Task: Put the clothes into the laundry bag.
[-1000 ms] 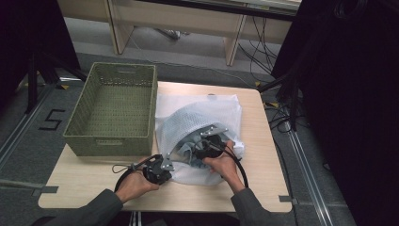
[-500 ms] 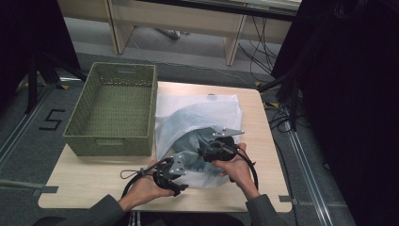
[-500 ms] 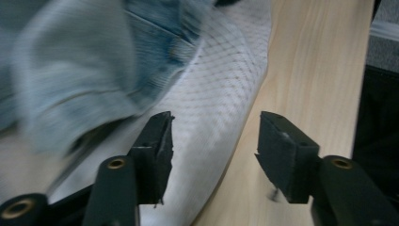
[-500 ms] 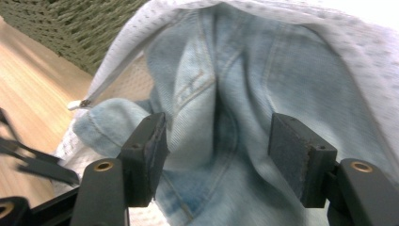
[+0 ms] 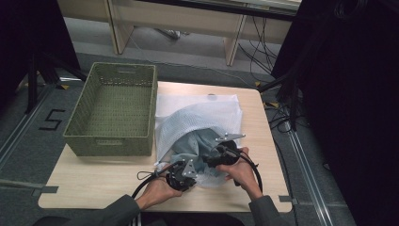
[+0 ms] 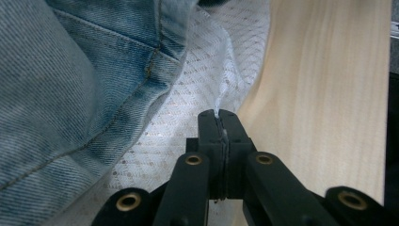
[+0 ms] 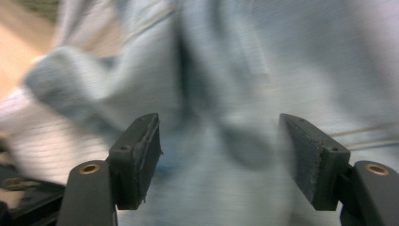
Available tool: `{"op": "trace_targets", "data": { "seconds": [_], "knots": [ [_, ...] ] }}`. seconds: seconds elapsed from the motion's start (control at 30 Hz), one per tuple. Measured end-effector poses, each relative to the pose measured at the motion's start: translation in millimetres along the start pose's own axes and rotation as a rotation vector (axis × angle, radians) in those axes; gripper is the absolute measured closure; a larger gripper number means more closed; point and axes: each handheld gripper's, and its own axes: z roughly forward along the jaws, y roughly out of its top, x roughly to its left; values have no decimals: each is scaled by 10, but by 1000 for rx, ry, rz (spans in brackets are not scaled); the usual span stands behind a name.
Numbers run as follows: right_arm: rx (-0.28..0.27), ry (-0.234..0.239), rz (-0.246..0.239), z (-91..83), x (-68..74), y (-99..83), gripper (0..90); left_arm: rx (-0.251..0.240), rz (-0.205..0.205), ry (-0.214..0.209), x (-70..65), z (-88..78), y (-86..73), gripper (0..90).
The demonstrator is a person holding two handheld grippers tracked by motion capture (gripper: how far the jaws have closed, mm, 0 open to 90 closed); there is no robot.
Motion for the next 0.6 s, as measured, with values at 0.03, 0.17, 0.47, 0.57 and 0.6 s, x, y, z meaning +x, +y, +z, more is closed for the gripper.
{"op": "trace_targets", "data": {
  "seconds": [0.03, 0.17, 0.47, 0.57, 0.6],
  "knots": [
    [33, 29, -8, 33, 51, -8, 315, 0, -17, -6, -16, -1, -8, 886],
    [67, 40, -52, 171, 272, -22, 325, 5, -9, -14, -52, -29, -30, 887],
    [121, -162, -167, 555, 406, 72, 737, 12, -7, -4, -93, -43, -40, 890],
    [80, -209, -144, 632, 345, 129, 768, 8, 12, 1, -77, -44, -40, 891],
    [81, -216, -129, 636, 304, 163, 775, 9, -6, -5, -88, -44, -46, 891]
  ]
}}
